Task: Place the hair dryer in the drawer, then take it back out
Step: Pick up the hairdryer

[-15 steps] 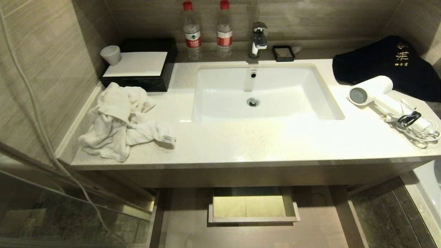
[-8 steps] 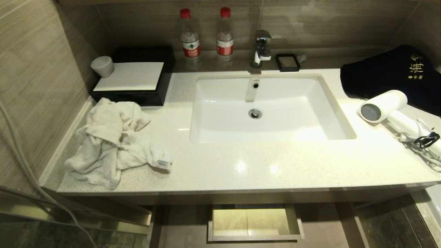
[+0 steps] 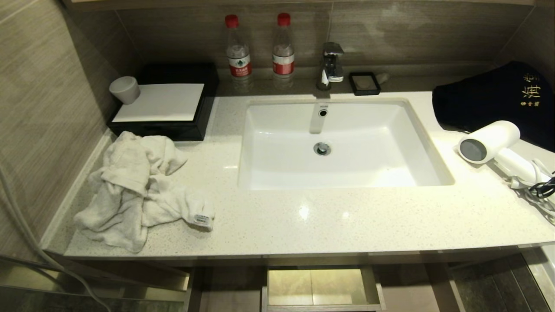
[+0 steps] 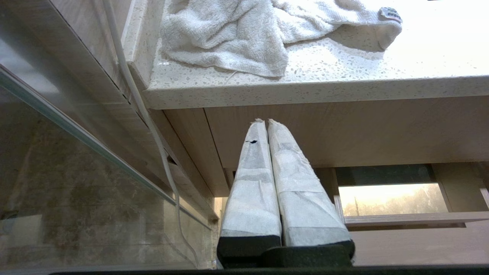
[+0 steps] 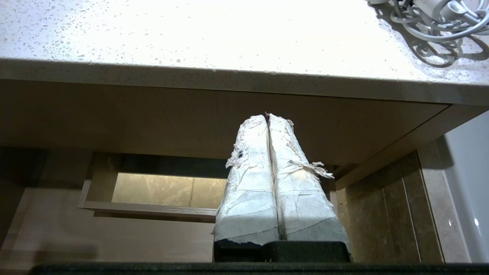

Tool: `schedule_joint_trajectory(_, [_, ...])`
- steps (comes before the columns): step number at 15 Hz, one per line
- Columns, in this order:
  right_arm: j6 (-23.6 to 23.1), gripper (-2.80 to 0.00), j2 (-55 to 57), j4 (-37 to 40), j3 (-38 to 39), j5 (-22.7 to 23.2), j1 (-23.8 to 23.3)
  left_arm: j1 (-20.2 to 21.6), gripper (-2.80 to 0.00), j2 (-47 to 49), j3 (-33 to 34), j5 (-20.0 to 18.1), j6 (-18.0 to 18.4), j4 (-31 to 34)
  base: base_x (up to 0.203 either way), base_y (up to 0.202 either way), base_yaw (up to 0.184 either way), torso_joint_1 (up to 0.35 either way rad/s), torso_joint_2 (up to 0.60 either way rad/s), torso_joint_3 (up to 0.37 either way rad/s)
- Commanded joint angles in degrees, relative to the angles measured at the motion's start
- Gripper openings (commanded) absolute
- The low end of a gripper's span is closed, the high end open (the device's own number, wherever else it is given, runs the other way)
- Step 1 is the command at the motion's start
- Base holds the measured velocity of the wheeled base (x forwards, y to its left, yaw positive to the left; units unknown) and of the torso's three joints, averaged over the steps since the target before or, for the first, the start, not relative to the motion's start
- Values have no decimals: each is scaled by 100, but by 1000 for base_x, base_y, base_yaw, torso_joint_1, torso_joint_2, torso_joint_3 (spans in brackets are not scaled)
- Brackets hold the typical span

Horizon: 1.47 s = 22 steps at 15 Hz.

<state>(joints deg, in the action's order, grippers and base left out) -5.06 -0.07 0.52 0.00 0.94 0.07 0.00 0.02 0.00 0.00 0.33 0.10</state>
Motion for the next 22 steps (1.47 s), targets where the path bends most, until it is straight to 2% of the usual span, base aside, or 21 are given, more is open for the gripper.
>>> schedule_joint_trajectory(1, [8,-280,-1,-26,0,-18,1,0,-280,6,9,0,2,-1,0,0,0,0,0,0])
schedule_joint_trajectory(6, [12,-280,-1,-33,-34,-27,1,0,-280,6,9,0,2,-1,0,0,0,0,0,0])
schedule_joint_trajectory(8, [-5,-280,63,77,-421,133,1,0,-280,-2,9,0,7,-1,0,0,0,0,0,0])
schedule_joint_trajectory(11, [-26,-280,573,567,-1616,370,1,0,-280,6,9,0,2,-1,0,0,0,0,0,0])
schedule_joint_trajectory(14, [-148,-280,1881,1750,-3171,-22,124,0,-280,6,9,0,2,-1,0,0,0,0,0,0])
schedule_joint_trajectory(16, [-425,-280,2936,2251,-3745,-351,228,0,-280,6,9,0,2,-1,0,0,0,0,0,0])
schedule_joint_trajectory(20, [-869,-280,5145,2025,-4272,-691,116,0,-280,-2,9,-2,2,-1,0,0,0,0,0,0])
schedule_joint_trajectory(22, [-1168,-280,6053,1866,-4542,-466,-184,0,-280,6,9,0,2,-1,0,0,0,0,0,0])
